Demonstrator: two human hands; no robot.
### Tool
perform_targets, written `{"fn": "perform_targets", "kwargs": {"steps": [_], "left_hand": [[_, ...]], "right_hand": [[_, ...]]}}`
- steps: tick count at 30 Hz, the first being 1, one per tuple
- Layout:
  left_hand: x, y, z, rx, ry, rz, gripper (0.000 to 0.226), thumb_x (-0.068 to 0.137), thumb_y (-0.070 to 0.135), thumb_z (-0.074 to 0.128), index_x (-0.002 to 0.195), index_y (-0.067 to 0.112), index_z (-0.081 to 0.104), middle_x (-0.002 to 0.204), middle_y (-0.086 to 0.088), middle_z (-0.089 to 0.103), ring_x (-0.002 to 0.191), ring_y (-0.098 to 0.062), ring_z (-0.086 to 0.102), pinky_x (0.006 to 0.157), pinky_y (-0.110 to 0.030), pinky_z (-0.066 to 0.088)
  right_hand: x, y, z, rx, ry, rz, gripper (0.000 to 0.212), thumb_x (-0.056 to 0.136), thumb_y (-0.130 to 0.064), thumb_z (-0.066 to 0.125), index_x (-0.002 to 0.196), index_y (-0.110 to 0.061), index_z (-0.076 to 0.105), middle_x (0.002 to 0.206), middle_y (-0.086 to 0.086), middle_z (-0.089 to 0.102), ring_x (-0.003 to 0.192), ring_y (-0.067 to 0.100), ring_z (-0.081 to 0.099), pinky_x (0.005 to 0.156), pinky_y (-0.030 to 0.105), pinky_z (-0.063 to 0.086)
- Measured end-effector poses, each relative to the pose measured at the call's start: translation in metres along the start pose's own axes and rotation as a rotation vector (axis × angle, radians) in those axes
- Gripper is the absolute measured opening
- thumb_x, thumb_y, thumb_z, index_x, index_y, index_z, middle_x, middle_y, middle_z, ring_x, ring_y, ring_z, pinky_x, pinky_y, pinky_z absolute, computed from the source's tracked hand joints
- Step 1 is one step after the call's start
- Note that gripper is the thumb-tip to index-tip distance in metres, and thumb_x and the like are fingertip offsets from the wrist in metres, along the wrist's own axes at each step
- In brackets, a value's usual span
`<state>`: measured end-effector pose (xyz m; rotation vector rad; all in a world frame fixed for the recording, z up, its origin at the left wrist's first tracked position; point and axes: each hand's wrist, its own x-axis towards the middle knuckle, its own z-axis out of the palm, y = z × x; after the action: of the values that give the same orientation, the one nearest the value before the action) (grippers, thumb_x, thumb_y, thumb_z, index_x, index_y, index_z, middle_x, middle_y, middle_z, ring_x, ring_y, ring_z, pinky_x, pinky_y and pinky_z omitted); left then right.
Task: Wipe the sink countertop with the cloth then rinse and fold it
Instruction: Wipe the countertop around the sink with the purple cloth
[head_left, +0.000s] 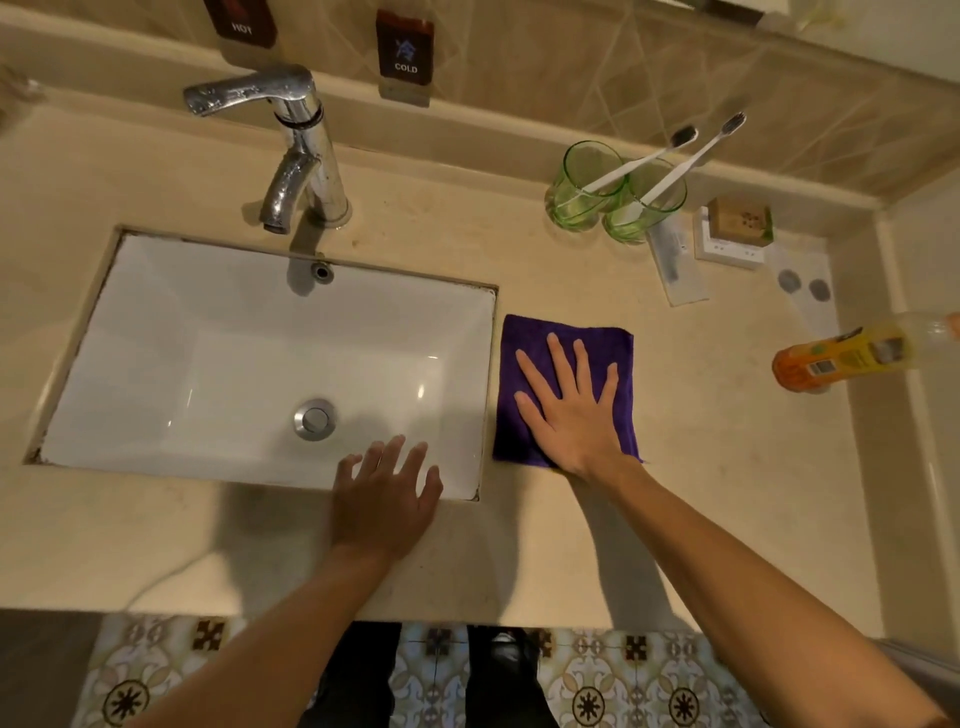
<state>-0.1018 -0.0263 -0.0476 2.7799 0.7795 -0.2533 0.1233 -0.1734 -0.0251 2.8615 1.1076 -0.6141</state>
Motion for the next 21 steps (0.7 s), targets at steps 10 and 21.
{"fn": "perform_targets", "kwargs": {"steps": [10,21], "left_hand": [[-0.006,-0.004,0.001,-0.01,0.02,0.054,0.053,0.1,0.046,0.033,0.12,0.02,0.074,0.121,-0.006,0.075,0.106,-0.026,0.071,0.091,-0.046,0.049],[-0.004,0.001,-0.001,0.046,0.071,0.08,0.045,0.098,0.046,0.041,0.105,0.025,0.08,0.105,-0.006,0.078,0.09,-0.029,0.074,0.08,-0.042,0.052]], "right_hand": [[-0.085,-0.015,0.042,-0.016,0.063,0.072,0.057,0.104,-0.061,0.011,0.157,-0.051,-0.007,0.17,-0.005,-0.013,0.156,0.025,-0.016,0.119,0.069,-0.006],[-0.105,-0.015,0.056,-0.057,0.178,0.057,0.057,0.101,-0.059,0.032,0.157,-0.048,0.024,0.171,0.0,0.011,0.157,0.03,0.008,0.118,0.071,0.009]]}}
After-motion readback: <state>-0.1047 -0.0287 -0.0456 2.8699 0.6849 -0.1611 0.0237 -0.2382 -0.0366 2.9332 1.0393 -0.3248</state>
